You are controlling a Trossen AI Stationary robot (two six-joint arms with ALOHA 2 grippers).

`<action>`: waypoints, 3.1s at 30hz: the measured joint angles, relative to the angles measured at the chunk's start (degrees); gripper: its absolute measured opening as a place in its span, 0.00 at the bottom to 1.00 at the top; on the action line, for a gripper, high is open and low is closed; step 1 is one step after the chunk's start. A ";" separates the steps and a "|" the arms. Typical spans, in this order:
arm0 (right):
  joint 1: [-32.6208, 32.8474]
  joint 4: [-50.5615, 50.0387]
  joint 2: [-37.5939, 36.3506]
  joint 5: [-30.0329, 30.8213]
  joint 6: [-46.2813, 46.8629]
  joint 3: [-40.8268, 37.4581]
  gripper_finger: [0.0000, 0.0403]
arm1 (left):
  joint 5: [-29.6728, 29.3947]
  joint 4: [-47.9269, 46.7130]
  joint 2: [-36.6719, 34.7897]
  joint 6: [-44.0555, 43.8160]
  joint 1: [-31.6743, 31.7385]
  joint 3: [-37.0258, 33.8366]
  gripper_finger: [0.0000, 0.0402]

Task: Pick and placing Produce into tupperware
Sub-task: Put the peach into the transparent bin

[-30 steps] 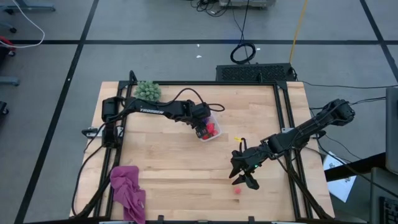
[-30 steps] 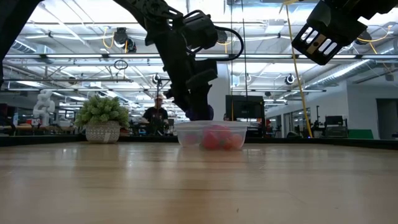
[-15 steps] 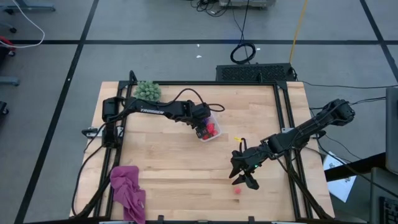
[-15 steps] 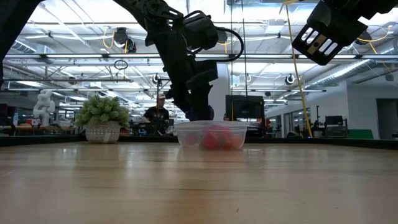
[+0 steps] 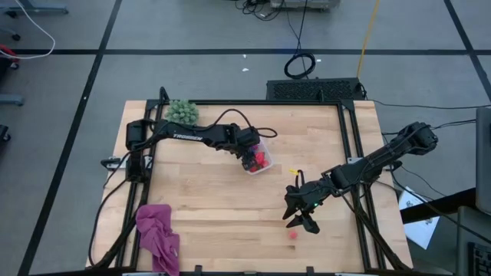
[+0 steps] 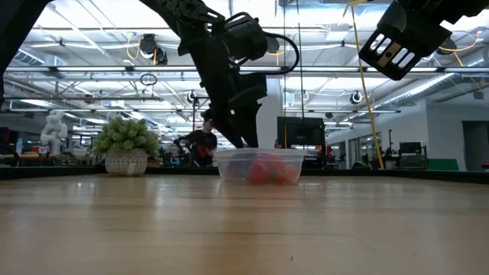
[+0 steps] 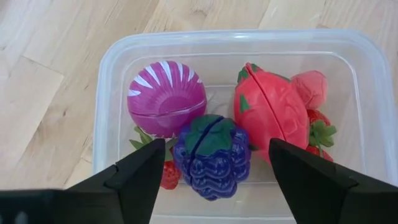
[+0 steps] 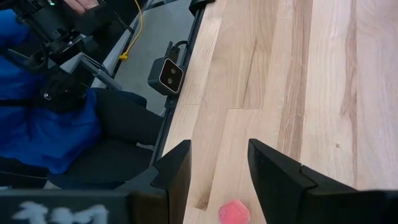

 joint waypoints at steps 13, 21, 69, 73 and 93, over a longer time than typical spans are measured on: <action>-0.49 0.40 0.00 0.02 -1.47 -0.02 0.37 | -1.63 -10.95 -19.67 2.81 -0.53 -0.02 0.73; 3.85 0.02 0.00 -1.36 -5.73 -0.02 0.37 | -1.74 -17.43 -27.52 -4.06 -9.42 -0.01 0.73; 5.79 -6.62 14.95 8.07 5.50 -1.57 0.37 | -12.15 -16.93 -27.21 -9.38 -20.85 -0.02 0.73; 4.76 -7.94 14.95 8.07 4.48 -1.57 0.37 | -12.15 -16.93 -27.21 -9.42 -20.85 -0.02 0.73; 4.77 -5.10 14.88 8.02 4.45 -1.57 0.37 | -12.15 -16.93 -27.21 -9.21 -20.83 -0.02 0.73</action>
